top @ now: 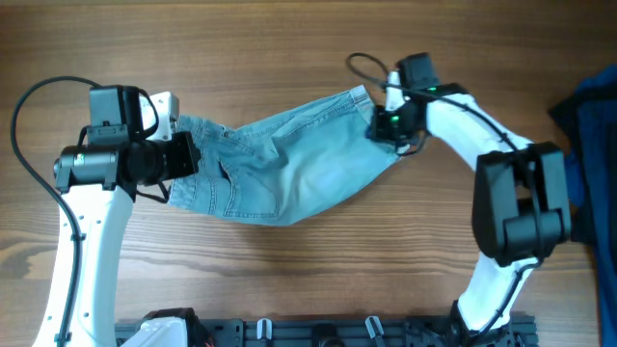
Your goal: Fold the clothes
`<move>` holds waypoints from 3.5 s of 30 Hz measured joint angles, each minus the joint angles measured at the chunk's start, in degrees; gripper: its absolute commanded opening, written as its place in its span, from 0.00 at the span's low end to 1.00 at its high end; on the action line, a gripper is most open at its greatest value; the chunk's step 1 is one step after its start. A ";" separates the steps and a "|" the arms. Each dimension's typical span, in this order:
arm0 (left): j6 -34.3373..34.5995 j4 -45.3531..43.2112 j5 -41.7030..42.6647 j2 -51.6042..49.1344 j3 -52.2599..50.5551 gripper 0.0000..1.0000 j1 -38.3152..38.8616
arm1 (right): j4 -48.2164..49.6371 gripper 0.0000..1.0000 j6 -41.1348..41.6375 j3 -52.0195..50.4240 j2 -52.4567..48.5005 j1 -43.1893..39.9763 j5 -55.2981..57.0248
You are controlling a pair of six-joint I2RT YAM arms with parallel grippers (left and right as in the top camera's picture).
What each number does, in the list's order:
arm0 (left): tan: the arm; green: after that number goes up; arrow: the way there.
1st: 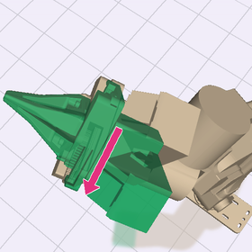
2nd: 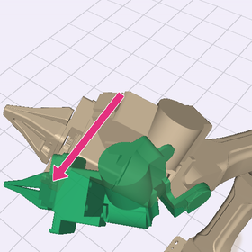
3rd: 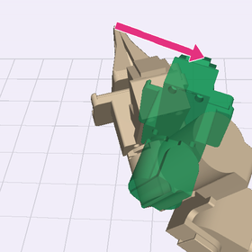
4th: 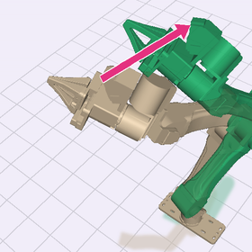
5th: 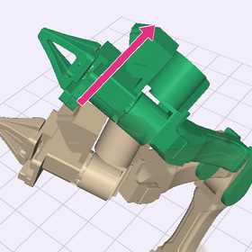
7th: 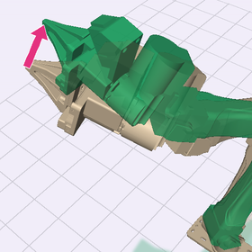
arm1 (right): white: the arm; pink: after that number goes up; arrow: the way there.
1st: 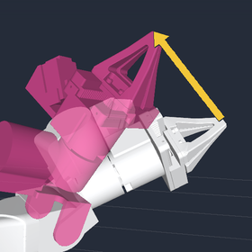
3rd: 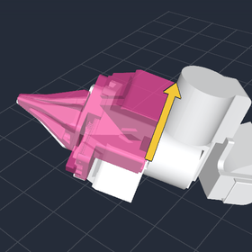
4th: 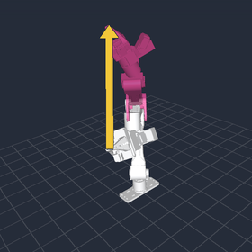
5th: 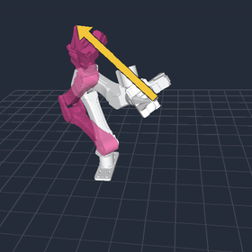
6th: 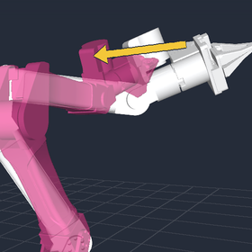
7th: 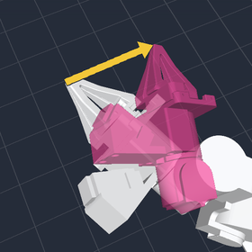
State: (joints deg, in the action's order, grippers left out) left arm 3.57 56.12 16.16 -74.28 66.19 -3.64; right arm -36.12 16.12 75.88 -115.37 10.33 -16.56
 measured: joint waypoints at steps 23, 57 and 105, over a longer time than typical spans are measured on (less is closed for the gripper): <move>2.27 -0.33 -9.38 -1.70 15.10 0.09 -1.01 | -19.47 0.56 3.06 -4.11 9.16 8.35 -3.02; 30.27 -8.66 -5.73 -32.39 18.75 0.99 30.47 | -19.67 0.60 -2.78 -3.96 18.95 -2.95 1.90; -24.20 1.11 22.95 -44.04 10.91 0.34 9.42 | -15.50 0.24 -4.85 -2.69 5.07 12.33 0.74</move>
State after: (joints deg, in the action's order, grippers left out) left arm -20.62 57.23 39.11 -118.32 77.10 5.78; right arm -51.62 11.27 73.19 -110.30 22.65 -15.81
